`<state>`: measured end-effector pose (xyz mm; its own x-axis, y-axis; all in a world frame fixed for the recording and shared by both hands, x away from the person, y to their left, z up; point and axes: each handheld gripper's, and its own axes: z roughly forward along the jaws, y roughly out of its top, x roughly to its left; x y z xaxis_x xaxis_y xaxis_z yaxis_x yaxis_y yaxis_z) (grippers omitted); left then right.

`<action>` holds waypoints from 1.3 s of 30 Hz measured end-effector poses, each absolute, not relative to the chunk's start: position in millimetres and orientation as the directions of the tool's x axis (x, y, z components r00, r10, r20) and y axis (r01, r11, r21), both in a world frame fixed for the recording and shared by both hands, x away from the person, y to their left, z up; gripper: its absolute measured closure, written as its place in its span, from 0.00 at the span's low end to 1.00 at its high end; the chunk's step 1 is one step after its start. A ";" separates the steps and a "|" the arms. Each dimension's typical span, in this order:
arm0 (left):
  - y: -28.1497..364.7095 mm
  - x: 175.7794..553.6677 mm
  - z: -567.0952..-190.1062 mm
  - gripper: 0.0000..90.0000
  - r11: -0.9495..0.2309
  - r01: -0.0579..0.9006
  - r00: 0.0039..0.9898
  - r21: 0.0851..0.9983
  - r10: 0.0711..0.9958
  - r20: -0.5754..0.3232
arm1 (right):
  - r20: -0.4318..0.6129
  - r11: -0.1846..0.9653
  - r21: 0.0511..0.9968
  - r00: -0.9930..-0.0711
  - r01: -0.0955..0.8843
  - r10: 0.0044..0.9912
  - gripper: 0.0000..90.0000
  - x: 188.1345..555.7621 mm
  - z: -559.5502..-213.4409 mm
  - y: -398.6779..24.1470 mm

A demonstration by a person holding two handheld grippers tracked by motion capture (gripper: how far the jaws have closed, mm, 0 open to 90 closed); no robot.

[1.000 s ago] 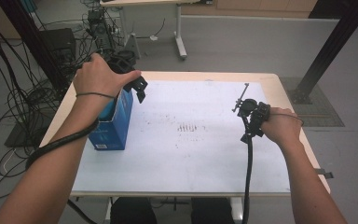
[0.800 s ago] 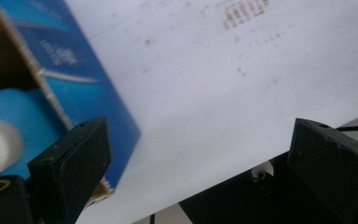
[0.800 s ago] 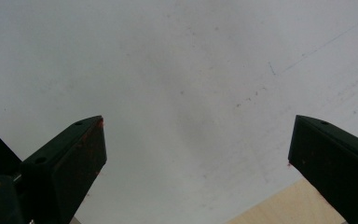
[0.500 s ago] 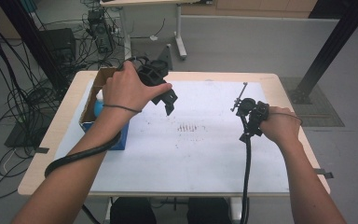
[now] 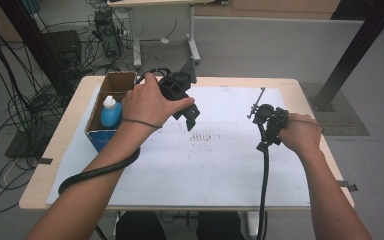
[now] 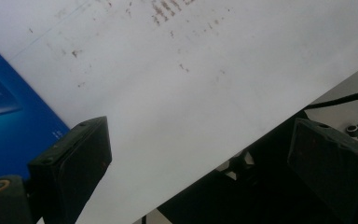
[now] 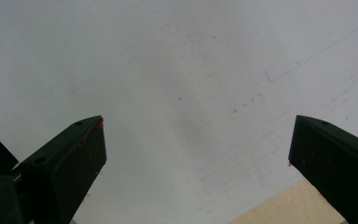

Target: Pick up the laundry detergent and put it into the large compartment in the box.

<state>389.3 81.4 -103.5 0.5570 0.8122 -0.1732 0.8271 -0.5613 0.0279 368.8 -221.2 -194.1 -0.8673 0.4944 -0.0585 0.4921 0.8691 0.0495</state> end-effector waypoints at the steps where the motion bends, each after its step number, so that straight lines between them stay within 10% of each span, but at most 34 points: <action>1: 81.0 389.3 -103.8 0.07 -0.562 0.827 0.557 0.026 0.812 -0.173 | -0.057 0.868 0.049 -0.866 0.494 0.496 0.04 368.7 -194.3 -220.7; 39: 78.7 390.3 -109.6 0.06 -0.573 0.820 0.564 0.018 0.801 -0.199 | -0.058 0.865 0.050 -0.864 0.499 0.501 0.04 367.4 -195.8 -220.9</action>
